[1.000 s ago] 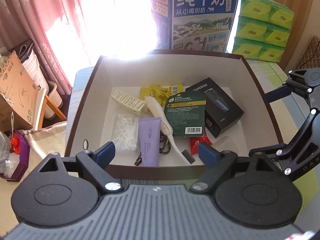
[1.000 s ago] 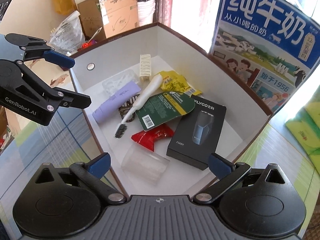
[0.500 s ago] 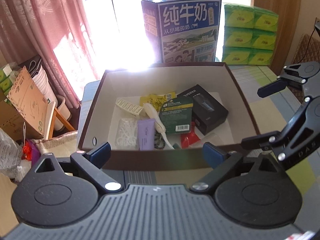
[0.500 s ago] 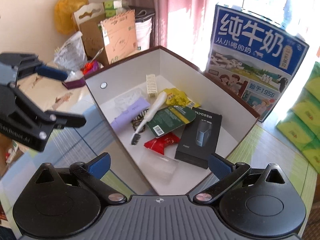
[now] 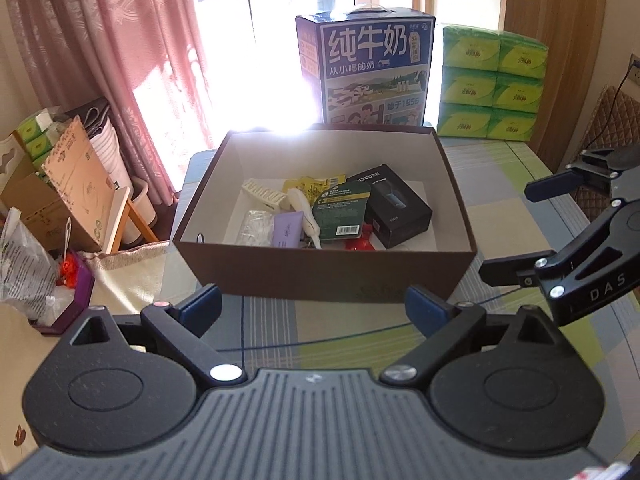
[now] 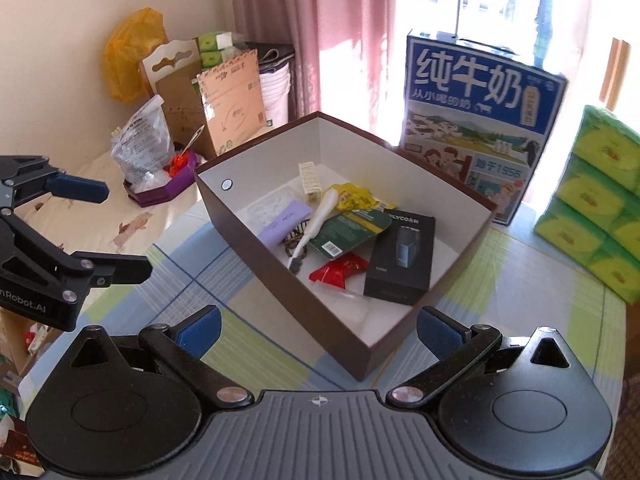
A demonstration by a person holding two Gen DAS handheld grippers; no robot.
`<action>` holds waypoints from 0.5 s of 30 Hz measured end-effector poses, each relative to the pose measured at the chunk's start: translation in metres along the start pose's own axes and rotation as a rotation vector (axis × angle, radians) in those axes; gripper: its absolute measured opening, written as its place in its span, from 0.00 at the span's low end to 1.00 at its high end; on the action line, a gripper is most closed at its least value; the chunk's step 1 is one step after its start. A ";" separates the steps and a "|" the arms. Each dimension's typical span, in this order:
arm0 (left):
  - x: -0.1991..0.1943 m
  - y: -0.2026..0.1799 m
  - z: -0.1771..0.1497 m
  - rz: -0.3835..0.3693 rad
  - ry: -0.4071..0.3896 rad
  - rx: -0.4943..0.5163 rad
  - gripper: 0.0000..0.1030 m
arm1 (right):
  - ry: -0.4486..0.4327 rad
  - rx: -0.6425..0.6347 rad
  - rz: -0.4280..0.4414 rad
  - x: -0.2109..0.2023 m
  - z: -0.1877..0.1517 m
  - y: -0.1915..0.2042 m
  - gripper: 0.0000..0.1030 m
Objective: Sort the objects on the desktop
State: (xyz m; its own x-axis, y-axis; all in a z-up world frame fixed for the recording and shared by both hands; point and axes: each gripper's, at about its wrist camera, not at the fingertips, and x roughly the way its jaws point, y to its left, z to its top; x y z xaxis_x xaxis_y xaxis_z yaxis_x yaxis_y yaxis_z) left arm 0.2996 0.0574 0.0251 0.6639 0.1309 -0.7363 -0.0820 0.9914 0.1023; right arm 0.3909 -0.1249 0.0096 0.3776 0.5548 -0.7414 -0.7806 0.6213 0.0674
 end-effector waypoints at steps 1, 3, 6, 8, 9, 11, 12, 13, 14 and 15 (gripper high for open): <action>-0.004 -0.001 -0.002 0.004 -0.002 -0.004 0.94 | -0.008 0.004 -0.004 -0.004 -0.003 0.001 0.98; -0.012 -0.004 -0.007 0.014 -0.007 -0.015 0.94 | -0.021 0.013 -0.007 -0.014 -0.009 0.003 0.98; -0.024 -0.007 -0.016 0.027 -0.010 -0.038 0.94 | -0.042 0.033 -0.011 -0.026 -0.018 0.006 0.98; -0.031 -0.008 -0.022 0.033 -0.011 -0.059 0.94 | -0.064 0.041 -0.016 -0.035 -0.024 0.010 0.98; -0.034 -0.009 -0.025 0.038 -0.010 -0.071 0.94 | -0.074 0.043 -0.020 -0.039 -0.027 0.011 0.98; -0.039 -0.010 -0.031 0.055 -0.010 -0.091 0.94 | -0.097 0.046 -0.030 -0.046 -0.033 0.015 0.98; -0.042 -0.010 -0.035 0.062 -0.012 -0.097 0.94 | -0.108 0.049 -0.033 -0.049 -0.036 0.017 0.98; -0.045 -0.011 -0.038 0.069 -0.014 -0.103 0.94 | -0.120 0.052 -0.036 -0.053 -0.039 0.019 0.98; -0.049 -0.012 -0.041 0.073 -0.015 -0.107 0.94 | -0.131 0.055 -0.036 -0.056 -0.042 0.021 0.98; -0.051 -0.013 -0.044 0.075 -0.015 -0.113 0.94 | -0.140 0.057 -0.033 -0.059 -0.044 0.023 0.98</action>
State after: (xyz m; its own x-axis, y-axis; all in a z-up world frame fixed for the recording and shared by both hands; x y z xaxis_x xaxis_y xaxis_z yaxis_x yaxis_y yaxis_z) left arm 0.2342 0.0377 0.0325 0.6640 0.2050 -0.7191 -0.2143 0.9735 0.0796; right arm 0.3290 -0.1681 0.0256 0.4712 0.6029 -0.6439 -0.7385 0.6688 0.0857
